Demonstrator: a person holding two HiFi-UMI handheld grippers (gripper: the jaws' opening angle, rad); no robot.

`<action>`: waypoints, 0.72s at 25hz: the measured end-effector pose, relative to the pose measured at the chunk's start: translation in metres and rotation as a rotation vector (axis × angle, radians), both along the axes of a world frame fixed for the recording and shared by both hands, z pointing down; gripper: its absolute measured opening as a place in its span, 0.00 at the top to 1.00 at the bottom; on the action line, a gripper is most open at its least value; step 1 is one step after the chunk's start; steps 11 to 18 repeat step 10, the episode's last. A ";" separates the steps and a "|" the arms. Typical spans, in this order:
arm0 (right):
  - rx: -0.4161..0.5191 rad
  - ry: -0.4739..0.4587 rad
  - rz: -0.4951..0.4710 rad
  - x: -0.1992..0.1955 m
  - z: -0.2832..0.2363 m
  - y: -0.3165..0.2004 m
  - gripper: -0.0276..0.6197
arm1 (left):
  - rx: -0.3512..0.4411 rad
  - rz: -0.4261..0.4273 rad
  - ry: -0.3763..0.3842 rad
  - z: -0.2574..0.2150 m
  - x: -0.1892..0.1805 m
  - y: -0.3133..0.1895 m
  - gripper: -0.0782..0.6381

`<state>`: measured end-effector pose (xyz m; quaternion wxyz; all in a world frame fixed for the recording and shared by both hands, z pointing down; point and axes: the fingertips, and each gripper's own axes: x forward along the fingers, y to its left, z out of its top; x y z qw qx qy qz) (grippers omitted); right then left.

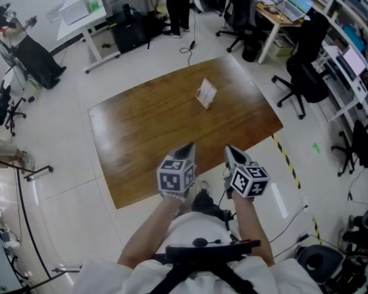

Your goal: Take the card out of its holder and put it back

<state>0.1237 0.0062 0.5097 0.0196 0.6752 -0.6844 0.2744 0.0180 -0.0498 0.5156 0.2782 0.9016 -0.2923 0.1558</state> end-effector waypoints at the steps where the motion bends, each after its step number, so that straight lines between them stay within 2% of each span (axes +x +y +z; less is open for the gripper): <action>1: 0.000 0.000 -0.002 0.000 0.000 -0.001 0.96 | 0.000 0.000 0.001 0.000 0.000 0.000 0.90; 18: -0.005 -0.004 -0.021 0.005 0.003 -0.008 0.96 | -0.009 -0.012 0.001 0.002 0.006 -0.005 0.90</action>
